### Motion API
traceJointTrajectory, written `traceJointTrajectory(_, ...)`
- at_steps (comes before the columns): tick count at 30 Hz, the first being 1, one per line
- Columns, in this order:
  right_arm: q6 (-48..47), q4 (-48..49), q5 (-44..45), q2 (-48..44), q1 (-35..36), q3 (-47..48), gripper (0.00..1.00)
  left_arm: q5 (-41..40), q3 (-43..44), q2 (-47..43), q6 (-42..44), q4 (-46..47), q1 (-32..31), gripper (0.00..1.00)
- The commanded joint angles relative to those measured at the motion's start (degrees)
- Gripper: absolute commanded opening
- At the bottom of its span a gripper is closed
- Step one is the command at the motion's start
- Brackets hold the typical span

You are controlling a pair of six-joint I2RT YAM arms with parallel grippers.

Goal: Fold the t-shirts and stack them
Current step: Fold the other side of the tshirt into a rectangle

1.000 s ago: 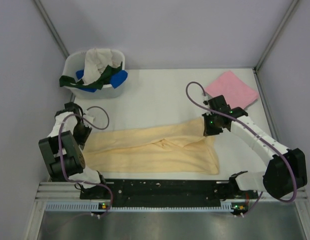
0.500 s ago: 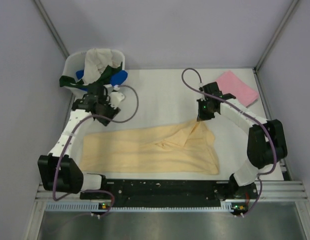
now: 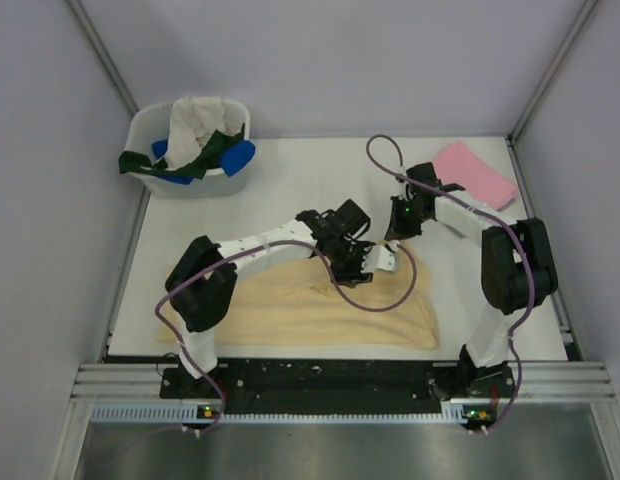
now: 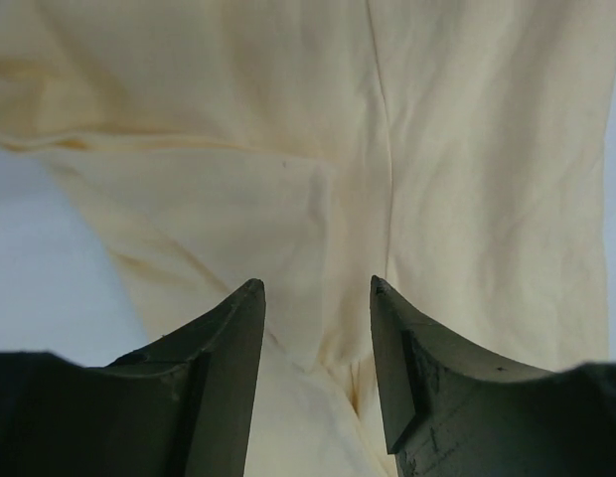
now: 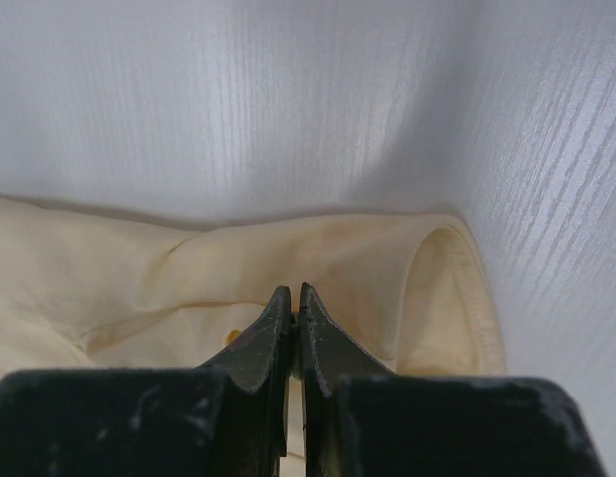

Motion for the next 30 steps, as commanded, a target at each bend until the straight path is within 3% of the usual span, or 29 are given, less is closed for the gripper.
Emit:
traceJointTrajectory(1,1.45,2.72,-3.19,-0.45,-0.19,-0.19,0.0,0.84,2.8,4.88,1.66,9.06,-3.03,0.51)
traceJointTrajectory(12,1.8,3.25,-4.77,-1.42,-0.19,-1.6,0.0,-3.9,-3.0,7.35,1.48,17.92,-5.76,0.48)
traceJointTrajectory(21,1.36,3.34,-4.77,-2.04,-0.28,-2.03,0.0,-4.25,-4.41,8.85,2.63,18.64,-5.94,0.5)
traceJointTrajectory(25,1.45,3.34,-4.68,-2.56,-0.19,-2.39,0.0,-4.09,-3.79,9.38,2.01,18.47,-5.94,0.3)
traceJointTrajectory(28,1.28,3.25,-3.98,-3.09,-0.19,-2.65,0.0,-4.08,-3.18,8.94,2.01,16.72,-5.94,0.04)
traceJointTrajectory(30,1.27,2.9,-3.37,-3.7,-0.28,-2.48,0.0,-5.31,-2.39,8.5,1.48,15.05,-5.94,0.0)
